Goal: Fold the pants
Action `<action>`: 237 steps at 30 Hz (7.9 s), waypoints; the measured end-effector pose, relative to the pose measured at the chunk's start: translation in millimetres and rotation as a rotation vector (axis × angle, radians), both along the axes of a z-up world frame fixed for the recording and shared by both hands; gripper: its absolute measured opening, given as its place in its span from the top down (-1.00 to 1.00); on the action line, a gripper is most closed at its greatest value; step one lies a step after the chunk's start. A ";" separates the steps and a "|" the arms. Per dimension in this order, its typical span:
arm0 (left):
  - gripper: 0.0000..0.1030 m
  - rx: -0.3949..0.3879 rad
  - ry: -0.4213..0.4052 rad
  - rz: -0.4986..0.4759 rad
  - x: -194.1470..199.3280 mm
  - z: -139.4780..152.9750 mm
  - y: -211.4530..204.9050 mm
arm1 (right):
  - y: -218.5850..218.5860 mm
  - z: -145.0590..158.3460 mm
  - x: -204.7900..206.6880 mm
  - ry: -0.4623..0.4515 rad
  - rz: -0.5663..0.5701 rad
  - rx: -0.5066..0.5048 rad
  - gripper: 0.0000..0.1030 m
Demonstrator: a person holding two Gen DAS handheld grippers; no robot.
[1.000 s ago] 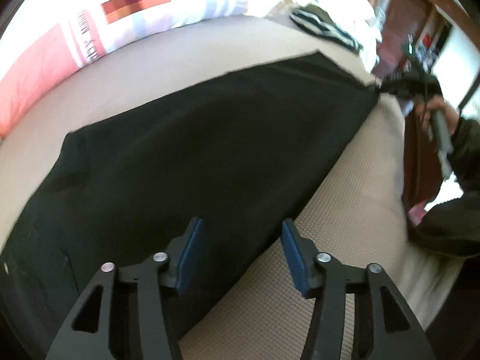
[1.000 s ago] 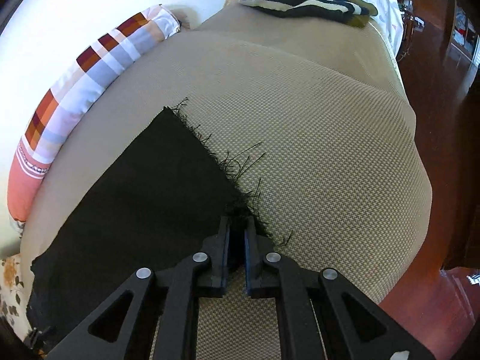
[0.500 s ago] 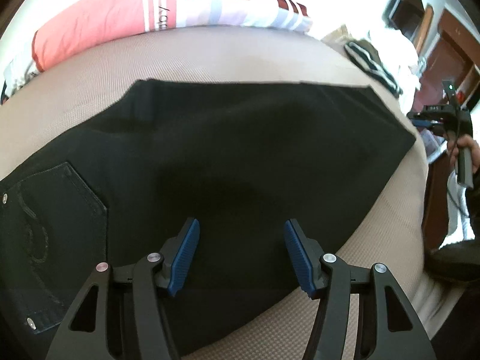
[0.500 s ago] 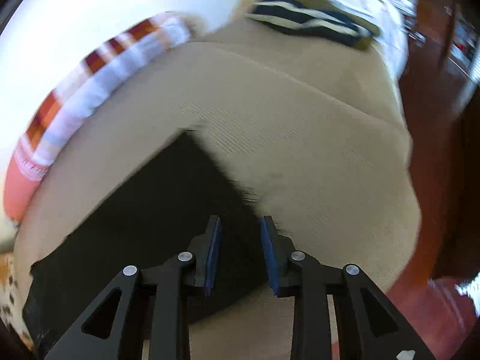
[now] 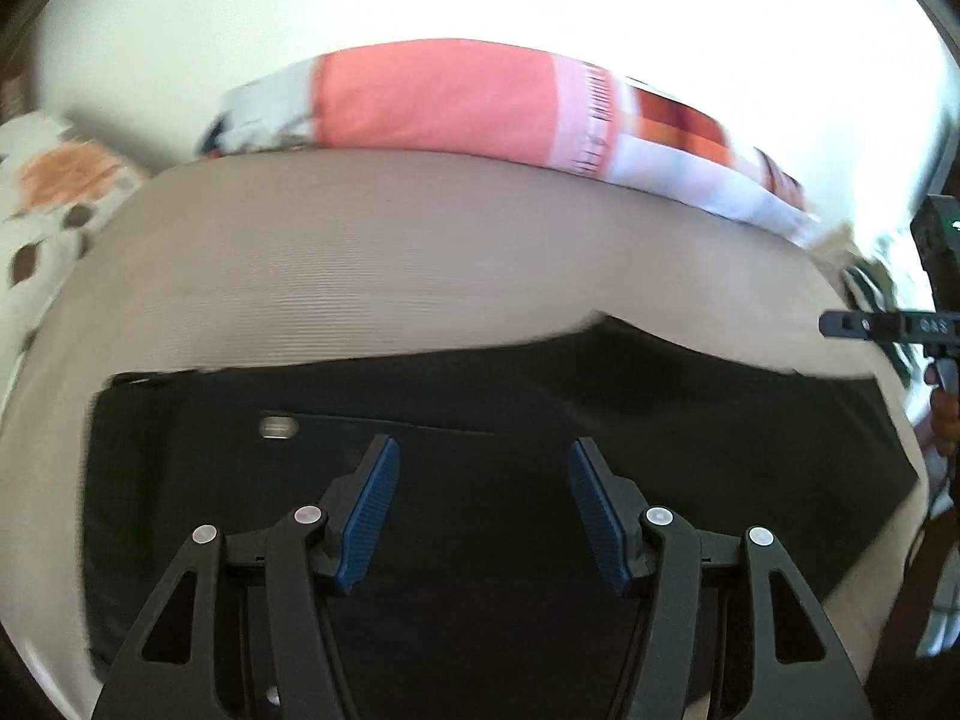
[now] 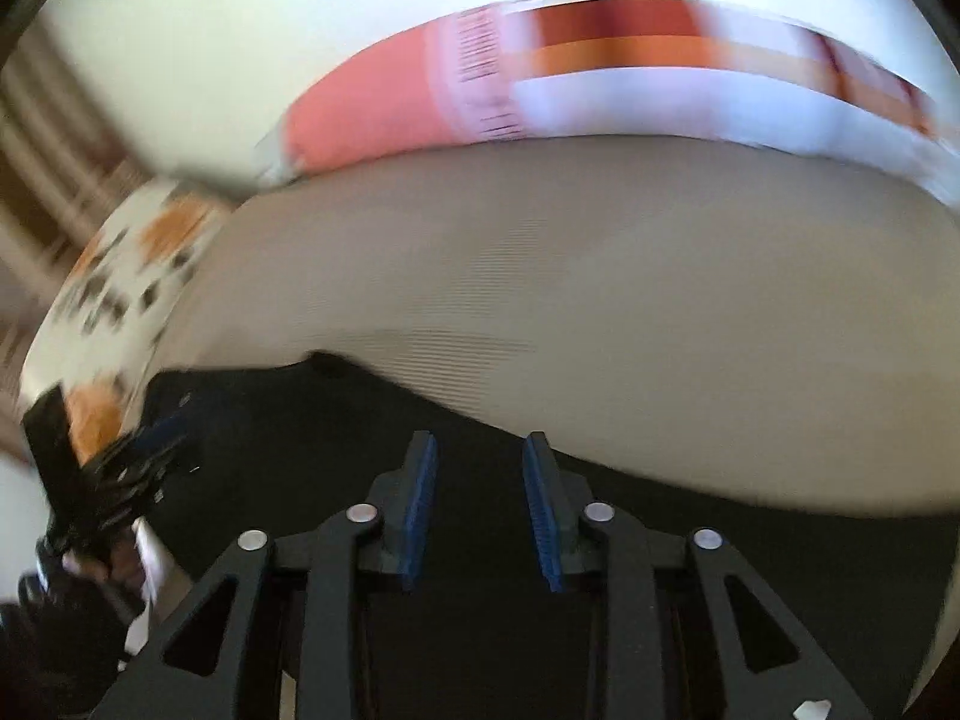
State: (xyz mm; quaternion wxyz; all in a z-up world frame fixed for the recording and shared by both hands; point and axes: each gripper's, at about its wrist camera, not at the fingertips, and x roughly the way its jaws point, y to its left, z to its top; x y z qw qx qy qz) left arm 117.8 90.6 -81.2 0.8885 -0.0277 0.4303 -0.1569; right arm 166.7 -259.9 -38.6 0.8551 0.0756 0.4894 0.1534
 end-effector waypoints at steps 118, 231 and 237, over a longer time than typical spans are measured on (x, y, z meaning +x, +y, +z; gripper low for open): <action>-0.31 0.034 0.099 -0.092 -43.8 -33.5 -126.7 | -350.5 -62.2 -177.1 0.103 -0.474 0.271 0.11; 0.24 -0.549 0.656 -0.312 57.7 -61.0 -134.1 | -80.0 -49.7 -82.5 0.118 -0.373 0.416 0.09; 0.48 -0.519 0.613 -0.311 45.8 -58.0 -135.0 | -80.8 -50.1 -82.5 0.111 -0.390 0.397 0.09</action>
